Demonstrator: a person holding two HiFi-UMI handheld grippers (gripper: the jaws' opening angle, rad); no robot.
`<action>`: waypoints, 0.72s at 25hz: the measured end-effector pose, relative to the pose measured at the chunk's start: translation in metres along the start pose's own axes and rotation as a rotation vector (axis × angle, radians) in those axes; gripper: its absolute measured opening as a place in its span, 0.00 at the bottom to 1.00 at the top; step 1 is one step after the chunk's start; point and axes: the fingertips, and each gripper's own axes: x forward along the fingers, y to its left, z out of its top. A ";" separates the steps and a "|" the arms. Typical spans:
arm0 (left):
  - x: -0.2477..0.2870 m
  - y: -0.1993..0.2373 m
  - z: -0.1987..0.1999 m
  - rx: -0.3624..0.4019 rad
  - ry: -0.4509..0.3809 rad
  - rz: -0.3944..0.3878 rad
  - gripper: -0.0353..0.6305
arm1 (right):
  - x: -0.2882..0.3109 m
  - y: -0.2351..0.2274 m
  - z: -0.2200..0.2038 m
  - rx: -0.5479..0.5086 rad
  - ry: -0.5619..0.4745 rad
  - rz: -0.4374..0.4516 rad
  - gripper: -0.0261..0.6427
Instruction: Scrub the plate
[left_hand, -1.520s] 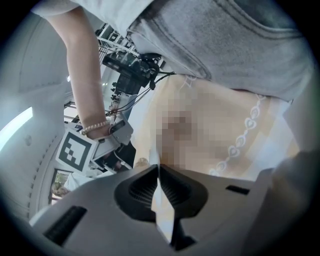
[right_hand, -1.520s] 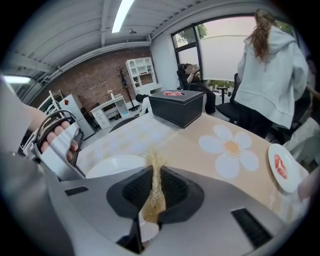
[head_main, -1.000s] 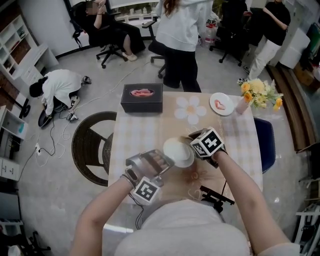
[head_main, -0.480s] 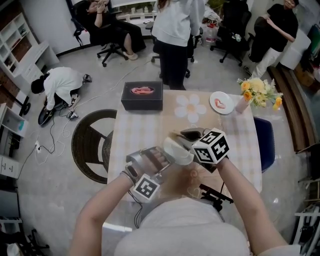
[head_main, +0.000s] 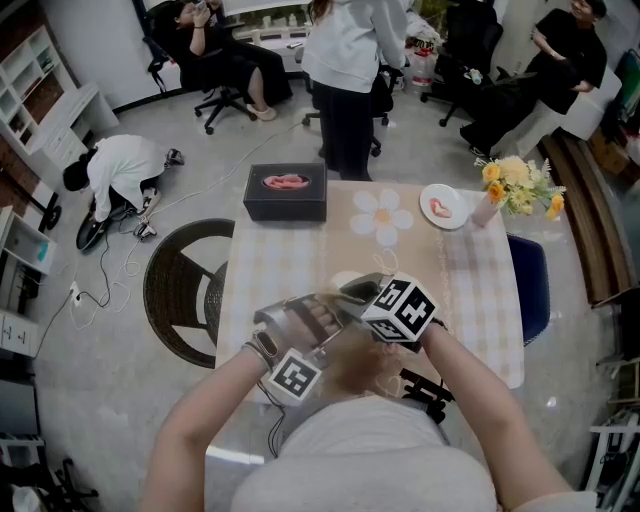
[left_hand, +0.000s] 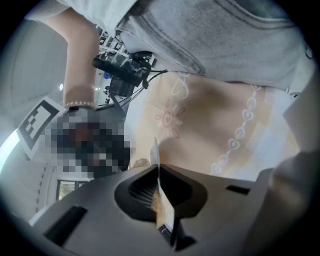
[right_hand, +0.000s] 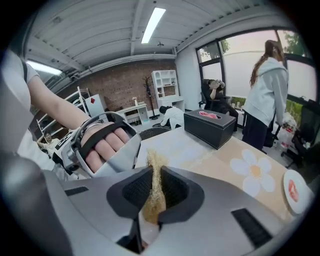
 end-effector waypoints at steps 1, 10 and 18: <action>0.000 -0.001 0.000 0.002 0.000 -0.001 0.08 | 0.002 0.000 0.000 0.002 0.001 0.009 0.11; 0.000 -0.005 -0.002 -0.001 -0.001 -0.013 0.08 | 0.018 -0.008 0.008 -0.024 0.021 0.013 0.11; 0.000 -0.005 -0.001 0.001 -0.006 -0.022 0.08 | 0.031 -0.024 0.013 0.037 0.011 0.001 0.11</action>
